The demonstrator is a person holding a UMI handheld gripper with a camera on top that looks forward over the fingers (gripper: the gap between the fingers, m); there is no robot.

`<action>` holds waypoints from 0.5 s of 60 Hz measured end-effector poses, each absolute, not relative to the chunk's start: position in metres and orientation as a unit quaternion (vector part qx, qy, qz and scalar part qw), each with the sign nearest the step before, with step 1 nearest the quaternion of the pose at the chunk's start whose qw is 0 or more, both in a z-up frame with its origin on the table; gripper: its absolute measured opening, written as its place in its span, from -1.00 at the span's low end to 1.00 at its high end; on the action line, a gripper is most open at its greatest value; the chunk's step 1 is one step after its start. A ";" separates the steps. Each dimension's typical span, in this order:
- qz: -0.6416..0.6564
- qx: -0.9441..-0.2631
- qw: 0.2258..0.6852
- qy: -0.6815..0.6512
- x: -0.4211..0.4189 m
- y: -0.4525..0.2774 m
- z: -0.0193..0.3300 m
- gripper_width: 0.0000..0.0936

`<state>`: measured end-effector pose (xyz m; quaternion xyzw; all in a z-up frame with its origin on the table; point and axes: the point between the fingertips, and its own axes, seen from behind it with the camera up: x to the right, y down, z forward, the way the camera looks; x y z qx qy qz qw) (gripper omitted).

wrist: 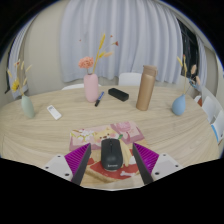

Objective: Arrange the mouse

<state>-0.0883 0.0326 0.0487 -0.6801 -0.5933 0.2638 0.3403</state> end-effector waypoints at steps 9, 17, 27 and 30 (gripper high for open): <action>0.277 -0.674 0.338 -0.596 -0.019 0.002 0.098 0.82; 0.279 -0.667 0.329 -0.607 0.052 -0.030 0.116 0.81; 0.270 -0.667 0.322 -0.615 0.125 -0.061 0.118 0.81; 0.270 -0.667 0.322 -0.615 0.139 -0.069 0.118 0.81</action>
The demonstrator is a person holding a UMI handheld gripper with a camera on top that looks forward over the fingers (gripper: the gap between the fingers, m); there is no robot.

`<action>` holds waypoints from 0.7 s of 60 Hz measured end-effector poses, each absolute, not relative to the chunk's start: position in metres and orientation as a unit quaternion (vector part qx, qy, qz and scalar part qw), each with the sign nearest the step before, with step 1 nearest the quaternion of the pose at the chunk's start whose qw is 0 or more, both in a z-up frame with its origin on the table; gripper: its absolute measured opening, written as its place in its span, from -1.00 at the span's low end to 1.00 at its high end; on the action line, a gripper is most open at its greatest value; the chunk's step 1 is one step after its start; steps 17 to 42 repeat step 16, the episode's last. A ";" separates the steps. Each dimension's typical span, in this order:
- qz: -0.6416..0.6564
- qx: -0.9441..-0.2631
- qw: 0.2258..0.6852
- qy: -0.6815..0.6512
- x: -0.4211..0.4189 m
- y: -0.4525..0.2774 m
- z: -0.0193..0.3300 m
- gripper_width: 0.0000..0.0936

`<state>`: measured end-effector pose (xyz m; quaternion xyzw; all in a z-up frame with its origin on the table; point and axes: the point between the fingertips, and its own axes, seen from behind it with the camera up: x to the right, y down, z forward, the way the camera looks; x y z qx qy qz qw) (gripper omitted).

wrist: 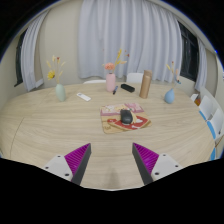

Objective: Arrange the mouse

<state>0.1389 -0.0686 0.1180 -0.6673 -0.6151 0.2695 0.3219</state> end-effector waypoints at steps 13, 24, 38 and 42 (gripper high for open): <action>0.263 -0.669 0.323 -0.616 0.169 -0.084 0.117 0.81; 0.261 -0.670 0.322 -0.615 0.171 -0.087 0.116 0.81; 0.261 -0.670 0.322 -0.615 0.171 -0.087 0.116 0.81; 0.261 -0.670 0.322 -0.615 0.171 -0.087 0.116 0.81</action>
